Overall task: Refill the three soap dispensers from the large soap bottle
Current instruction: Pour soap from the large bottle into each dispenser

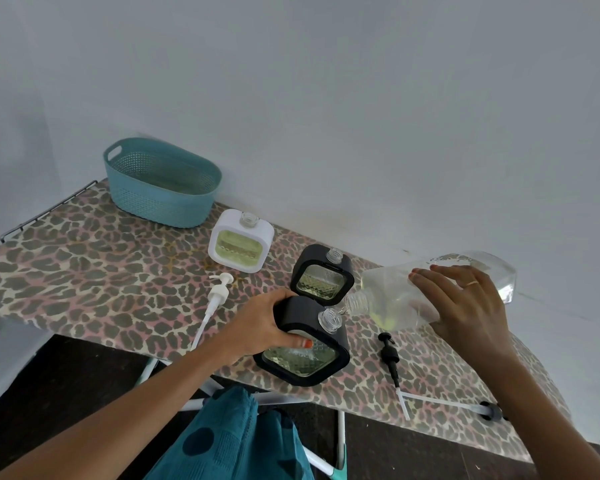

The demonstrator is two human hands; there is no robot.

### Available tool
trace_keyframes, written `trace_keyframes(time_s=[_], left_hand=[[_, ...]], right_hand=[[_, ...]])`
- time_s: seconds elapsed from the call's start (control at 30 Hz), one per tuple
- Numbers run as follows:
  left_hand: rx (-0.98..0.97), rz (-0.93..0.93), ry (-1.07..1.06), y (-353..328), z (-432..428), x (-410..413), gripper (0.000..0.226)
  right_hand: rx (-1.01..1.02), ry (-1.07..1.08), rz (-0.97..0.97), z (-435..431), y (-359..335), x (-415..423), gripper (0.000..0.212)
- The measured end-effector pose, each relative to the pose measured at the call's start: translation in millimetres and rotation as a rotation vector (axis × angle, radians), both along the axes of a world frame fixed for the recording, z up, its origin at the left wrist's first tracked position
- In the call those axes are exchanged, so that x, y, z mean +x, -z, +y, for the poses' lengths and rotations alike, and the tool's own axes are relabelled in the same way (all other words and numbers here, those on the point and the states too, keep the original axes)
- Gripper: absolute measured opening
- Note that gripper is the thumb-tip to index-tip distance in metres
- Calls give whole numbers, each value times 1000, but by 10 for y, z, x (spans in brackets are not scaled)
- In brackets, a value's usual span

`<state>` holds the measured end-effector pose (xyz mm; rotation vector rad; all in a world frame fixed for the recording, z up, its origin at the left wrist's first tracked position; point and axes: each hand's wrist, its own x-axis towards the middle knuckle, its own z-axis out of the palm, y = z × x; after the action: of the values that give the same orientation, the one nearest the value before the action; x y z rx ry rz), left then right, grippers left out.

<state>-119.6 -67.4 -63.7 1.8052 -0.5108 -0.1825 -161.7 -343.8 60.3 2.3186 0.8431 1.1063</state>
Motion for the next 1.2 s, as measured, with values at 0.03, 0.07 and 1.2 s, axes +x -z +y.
trace_keyframes(time_s=[0.03, 0.07, 1.2], left_hand=[[-2, 0, 3, -2, -3, -2, 52], [-6, 3, 5, -3, -5, -3, 52], [-78, 65, 64, -18, -56, -41, 47]], right_hand=[[-3, 4, -1, -1, -2, -3, 20], [-4, 7, -2, -3, -2, -5, 21], [-68, -35, 20, 94, -139, -47, 34]])
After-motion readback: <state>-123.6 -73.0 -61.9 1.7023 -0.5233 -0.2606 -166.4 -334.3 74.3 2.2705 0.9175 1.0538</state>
